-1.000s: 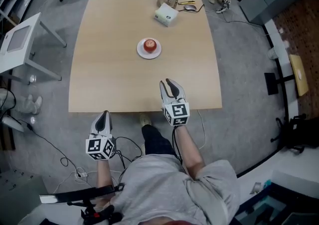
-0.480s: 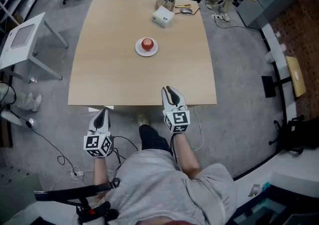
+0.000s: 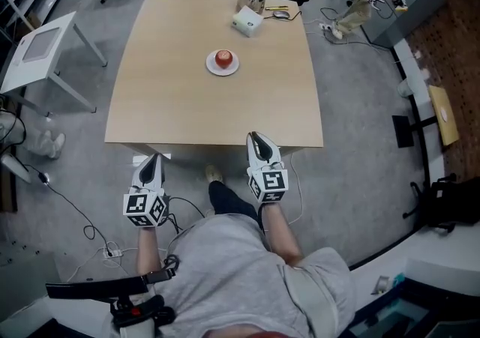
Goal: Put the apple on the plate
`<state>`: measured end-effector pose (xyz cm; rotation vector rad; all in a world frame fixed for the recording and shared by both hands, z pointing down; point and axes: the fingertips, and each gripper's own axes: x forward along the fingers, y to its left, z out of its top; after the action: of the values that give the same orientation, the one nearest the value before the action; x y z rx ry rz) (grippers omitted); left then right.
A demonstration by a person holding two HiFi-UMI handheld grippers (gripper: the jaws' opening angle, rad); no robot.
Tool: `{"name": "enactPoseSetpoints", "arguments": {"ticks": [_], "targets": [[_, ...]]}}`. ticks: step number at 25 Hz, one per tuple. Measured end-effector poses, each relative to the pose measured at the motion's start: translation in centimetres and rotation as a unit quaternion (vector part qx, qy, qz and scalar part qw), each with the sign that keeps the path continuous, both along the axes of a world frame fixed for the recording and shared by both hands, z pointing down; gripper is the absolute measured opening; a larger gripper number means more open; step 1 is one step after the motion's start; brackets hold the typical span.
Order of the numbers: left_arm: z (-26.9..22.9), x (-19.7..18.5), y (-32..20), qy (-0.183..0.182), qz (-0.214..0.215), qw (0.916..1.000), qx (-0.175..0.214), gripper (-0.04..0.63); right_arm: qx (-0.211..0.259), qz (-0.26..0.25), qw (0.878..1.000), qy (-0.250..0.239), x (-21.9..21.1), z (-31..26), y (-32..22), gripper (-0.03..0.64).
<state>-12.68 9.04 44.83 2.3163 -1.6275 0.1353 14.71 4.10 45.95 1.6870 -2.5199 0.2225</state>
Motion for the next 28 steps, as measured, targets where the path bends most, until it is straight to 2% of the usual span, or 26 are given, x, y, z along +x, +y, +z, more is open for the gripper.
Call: {"name": "enactPoseSetpoints", "arguments": {"ticks": [13, 28], "targets": [[-0.6, -0.6, 3.3, -0.005, -0.012, 0.9998, 0.012, 0.020, -0.012, -0.007, 1.000, 0.003, 0.0, 0.7, 4.6, 0.018], [-1.4, -0.2, 2.8, -0.013, -0.009, 0.9996, 0.022, 0.020, -0.018, -0.004, 1.000, 0.002, 0.5, 1.0, 4.5, 0.008]]}}
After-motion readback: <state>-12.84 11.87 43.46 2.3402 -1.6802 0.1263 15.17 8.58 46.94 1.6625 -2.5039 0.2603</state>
